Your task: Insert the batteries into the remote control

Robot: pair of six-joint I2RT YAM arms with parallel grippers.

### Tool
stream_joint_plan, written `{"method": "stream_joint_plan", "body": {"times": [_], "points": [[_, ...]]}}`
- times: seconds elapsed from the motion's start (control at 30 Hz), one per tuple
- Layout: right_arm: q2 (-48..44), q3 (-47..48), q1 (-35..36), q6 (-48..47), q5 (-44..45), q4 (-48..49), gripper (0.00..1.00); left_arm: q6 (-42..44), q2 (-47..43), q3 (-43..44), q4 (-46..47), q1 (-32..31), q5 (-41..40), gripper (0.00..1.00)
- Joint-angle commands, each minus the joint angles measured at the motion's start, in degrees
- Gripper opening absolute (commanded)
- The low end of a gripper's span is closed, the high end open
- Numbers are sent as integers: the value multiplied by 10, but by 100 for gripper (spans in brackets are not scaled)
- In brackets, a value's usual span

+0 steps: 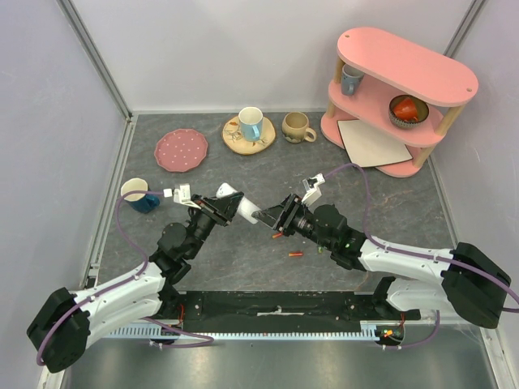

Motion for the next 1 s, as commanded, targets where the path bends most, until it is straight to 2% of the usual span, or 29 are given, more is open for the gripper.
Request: {"method": "stream_joint_plan", "body": {"times": [0.0,0.97], "points": [[7,19,-1,-4,0,24,61,0,2,5,29,-3,-10,2],[23,19,-1,-4,4,45,60,-14,4,-1,50,-7,13,2]]}}
